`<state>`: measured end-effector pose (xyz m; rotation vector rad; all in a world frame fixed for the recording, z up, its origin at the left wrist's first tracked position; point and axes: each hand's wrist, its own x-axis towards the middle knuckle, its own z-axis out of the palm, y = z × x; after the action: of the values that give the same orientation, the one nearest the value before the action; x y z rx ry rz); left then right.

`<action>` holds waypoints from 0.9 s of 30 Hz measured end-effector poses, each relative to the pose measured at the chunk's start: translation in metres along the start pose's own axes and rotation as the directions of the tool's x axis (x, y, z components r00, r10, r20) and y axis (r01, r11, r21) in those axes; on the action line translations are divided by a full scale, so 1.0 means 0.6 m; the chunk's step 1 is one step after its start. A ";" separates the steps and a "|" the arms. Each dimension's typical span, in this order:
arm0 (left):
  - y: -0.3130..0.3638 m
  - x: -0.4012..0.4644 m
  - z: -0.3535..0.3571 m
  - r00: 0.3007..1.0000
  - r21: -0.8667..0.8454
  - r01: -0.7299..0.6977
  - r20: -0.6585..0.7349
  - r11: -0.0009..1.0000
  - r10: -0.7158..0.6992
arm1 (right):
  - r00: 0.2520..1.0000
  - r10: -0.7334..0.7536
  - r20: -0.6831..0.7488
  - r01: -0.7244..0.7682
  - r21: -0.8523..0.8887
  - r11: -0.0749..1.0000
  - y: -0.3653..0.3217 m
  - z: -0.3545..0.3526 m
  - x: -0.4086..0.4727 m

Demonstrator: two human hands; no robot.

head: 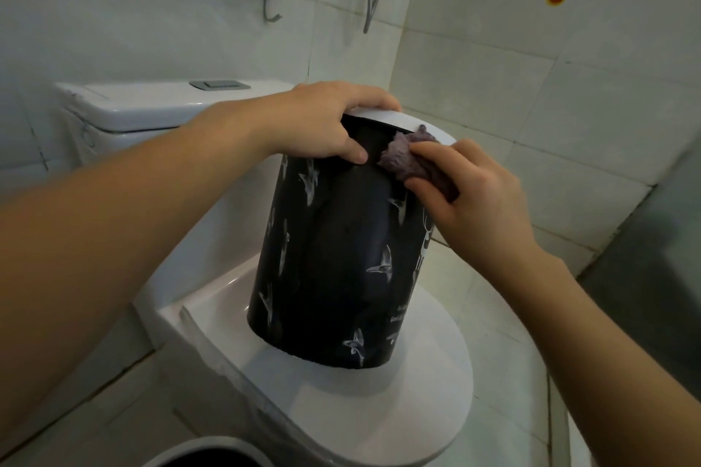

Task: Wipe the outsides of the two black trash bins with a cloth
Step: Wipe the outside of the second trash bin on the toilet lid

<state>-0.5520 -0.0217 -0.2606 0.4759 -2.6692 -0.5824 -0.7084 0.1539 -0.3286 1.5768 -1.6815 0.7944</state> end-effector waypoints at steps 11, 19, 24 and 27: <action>-0.006 -0.010 0.000 0.999 -0.019 -0.015 -0.030 1.000 0.014 | 0.998 0.011 0.057 -0.015 0.060 0.998 0.001 0.007 -0.010; -0.015 -0.019 -0.002 0.999 -0.088 -0.029 -0.038 0.996 0.026 | 0.968 -0.221 0.117 0.213 0.079 0.974 -0.001 0.006 -0.035; -0.017 -0.018 -0.003 0.998 -0.090 -0.025 -0.051 0.996 0.020 | 0.999 -0.042 0.009 0.042 0.058 0.997 0.005 0.004 0.010; -0.022 -0.017 -0.003 0.999 -0.103 -0.024 -0.050 0.994 0.019 | 0.999 -0.043 0.020 0.042 0.056 0.998 0.002 0.009 0.012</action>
<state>-0.5390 -0.0296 -0.2678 0.4266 -2.5799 -0.6900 -0.7103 0.1455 -0.3258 1.6590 -1.6479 0.8118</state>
